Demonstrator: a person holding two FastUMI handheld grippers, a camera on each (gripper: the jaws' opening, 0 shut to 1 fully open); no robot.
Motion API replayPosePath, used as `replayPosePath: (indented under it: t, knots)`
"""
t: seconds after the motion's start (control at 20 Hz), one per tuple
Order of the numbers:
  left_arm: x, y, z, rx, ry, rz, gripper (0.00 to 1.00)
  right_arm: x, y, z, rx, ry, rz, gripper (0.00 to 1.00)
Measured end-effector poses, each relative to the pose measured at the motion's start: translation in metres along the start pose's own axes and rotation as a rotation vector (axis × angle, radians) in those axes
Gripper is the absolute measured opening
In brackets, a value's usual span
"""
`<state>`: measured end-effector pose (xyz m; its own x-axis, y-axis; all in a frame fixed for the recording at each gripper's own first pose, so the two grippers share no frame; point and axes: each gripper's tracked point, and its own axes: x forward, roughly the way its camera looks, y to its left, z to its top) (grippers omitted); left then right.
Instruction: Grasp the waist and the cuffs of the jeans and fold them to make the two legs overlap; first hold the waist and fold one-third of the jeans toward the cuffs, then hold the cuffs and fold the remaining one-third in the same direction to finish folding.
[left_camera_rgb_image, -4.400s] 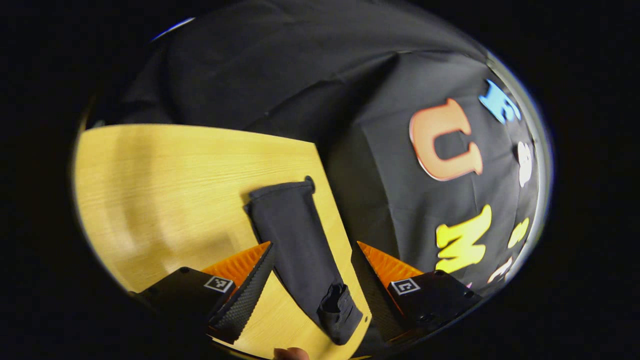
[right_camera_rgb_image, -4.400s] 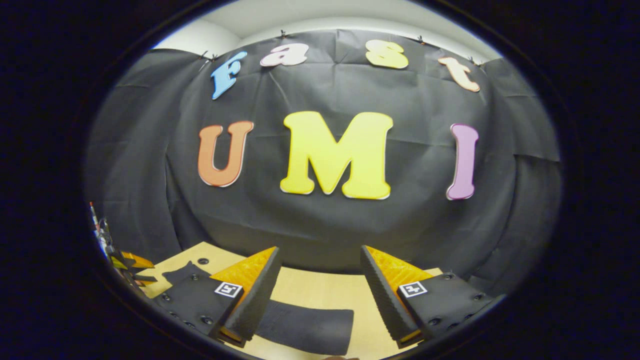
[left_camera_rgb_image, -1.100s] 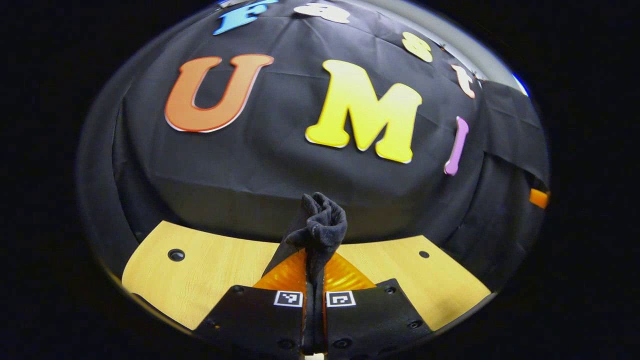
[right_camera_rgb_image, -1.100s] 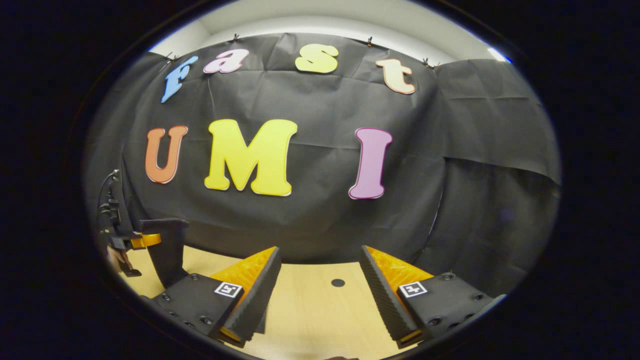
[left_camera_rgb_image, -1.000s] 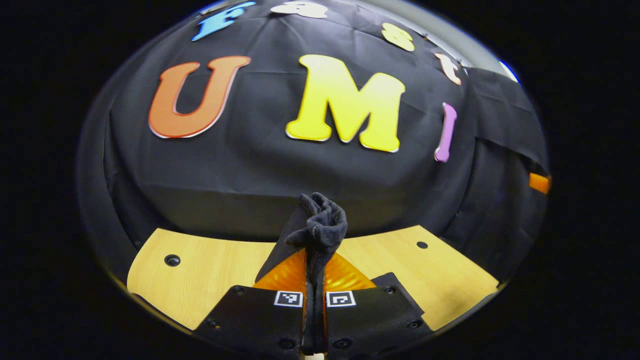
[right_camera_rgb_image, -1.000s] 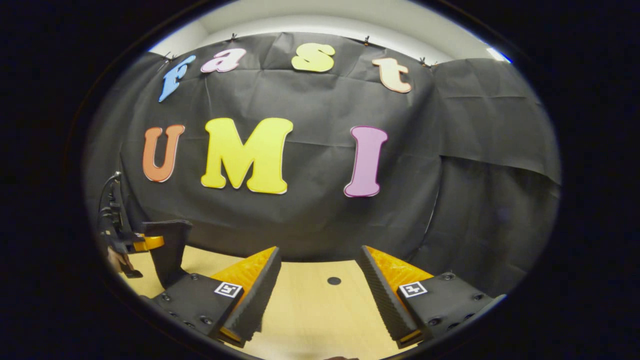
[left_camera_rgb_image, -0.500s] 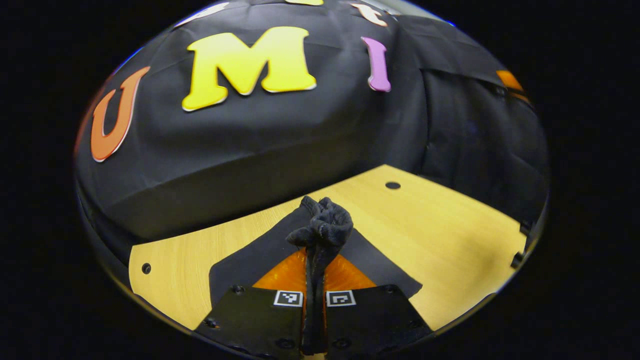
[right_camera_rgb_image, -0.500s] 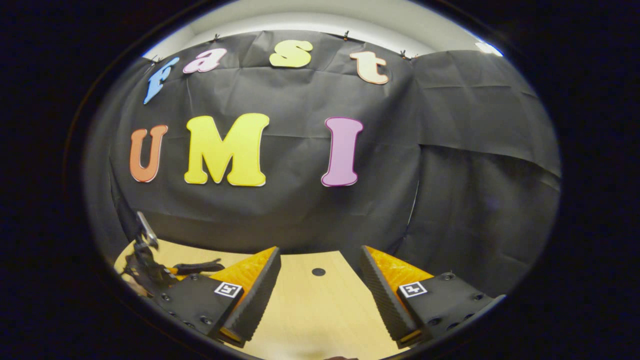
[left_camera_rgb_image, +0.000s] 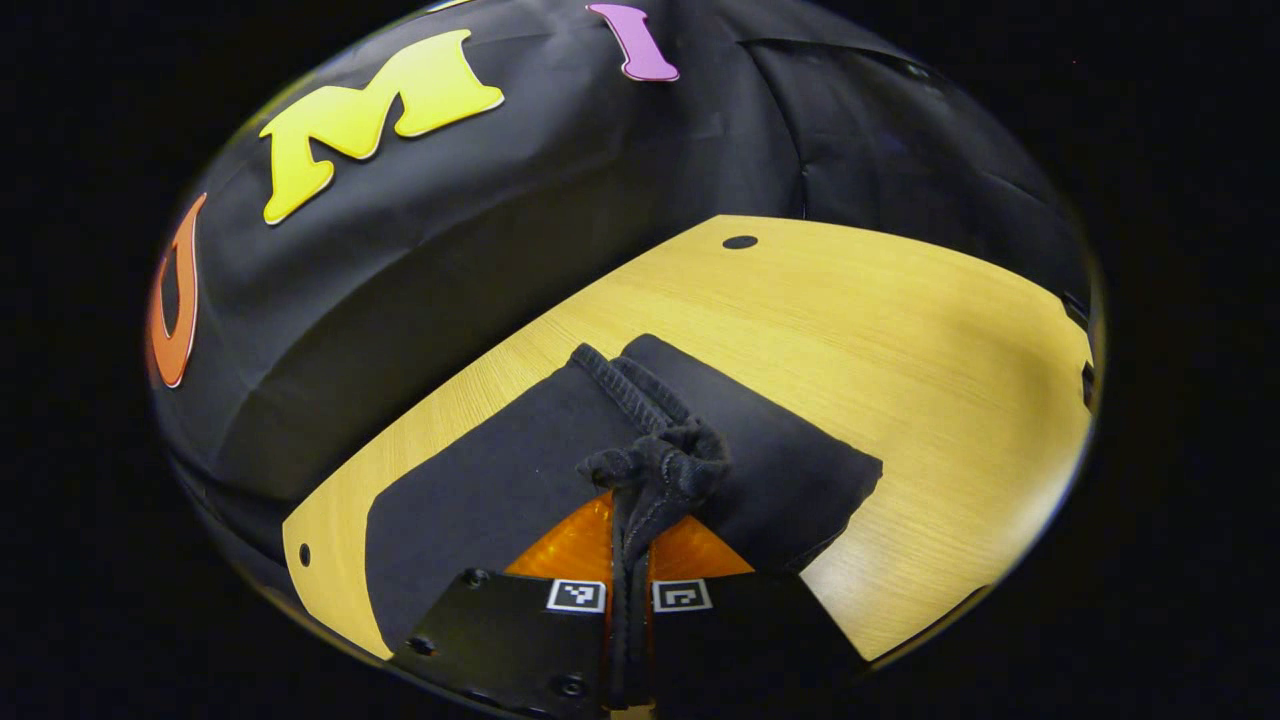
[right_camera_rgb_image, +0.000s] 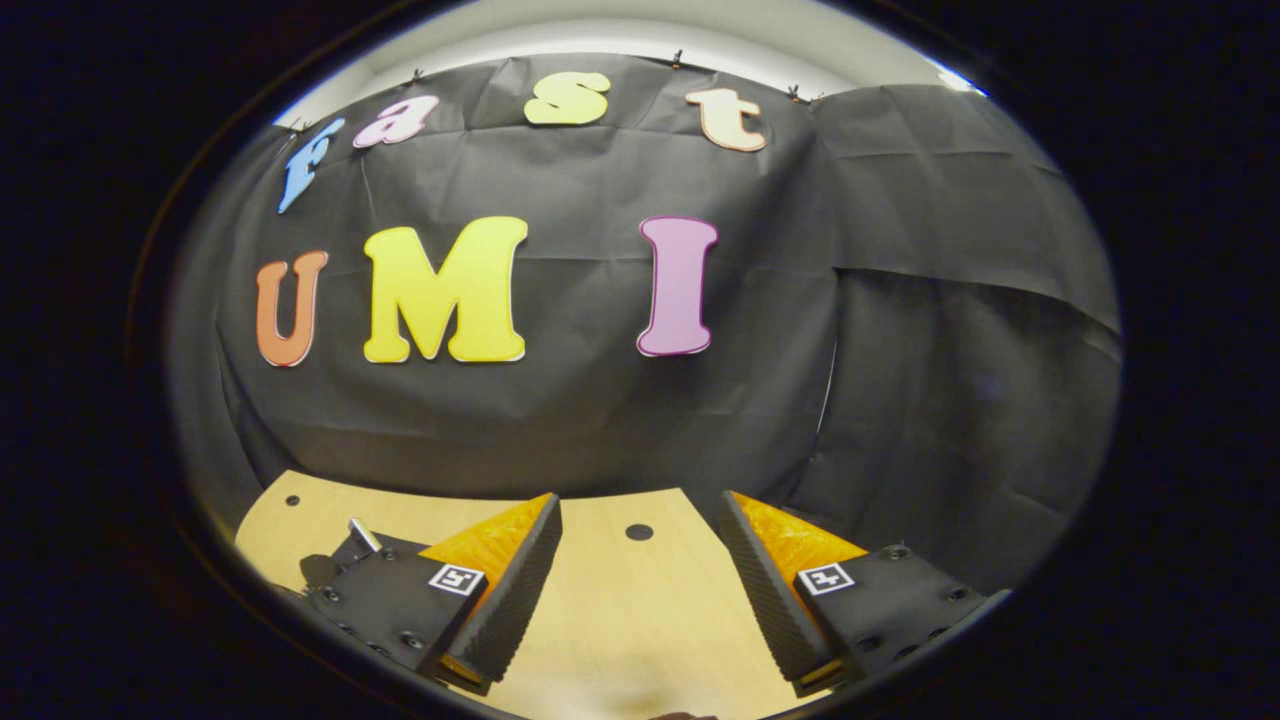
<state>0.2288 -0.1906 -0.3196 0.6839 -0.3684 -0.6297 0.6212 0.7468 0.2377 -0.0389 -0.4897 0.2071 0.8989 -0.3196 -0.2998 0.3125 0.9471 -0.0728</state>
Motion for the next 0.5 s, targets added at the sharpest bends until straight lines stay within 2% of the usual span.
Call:
replayPosePath:
  t: [0.15, 0.2, 0.25, 0.35, 0.45, 0.5]
  knots:
    - [-0.002, -0.005, -0.001, 0.027, 0.000, 0.006, 0.06, 0.004, 0.004, -0.001, 0.011, 0.015, 0.015, 0.98]
    - [-0.003, -0.012, 0.002, 0.028, 0.002, -0.019, 0.08, 0.005, 0.006, -0.001, 0.011, 0.015, 0.022, 0.98]
    - [-0.003, -0.018, 0.001, 0.022, -0.001, -0.045, 0.06, 0.007, 0.007, -0.002, 0.007, 0.019, 0.028, 0.98]
    - [-0.007, -0.022, 0.008, -0.009, -0.014, -0.055, 0.59, 0.008, 0.012, -0.001, -0.005, 0.021, 0.042, 0.97]
    - [-0.009, -0.031, 0.011, -0.061, -0.021, -0.071, 0.65, 0.008, 0.014, -0.001, -0.012, 0.022, 0.055, 0.98]
    - [-0.013, -0.034, 0.016, -0.094, -0.031, -0.087, 0.81, 0.009, 0.016, -0.001, -0.012, 0.025, 0.062, 0.98]
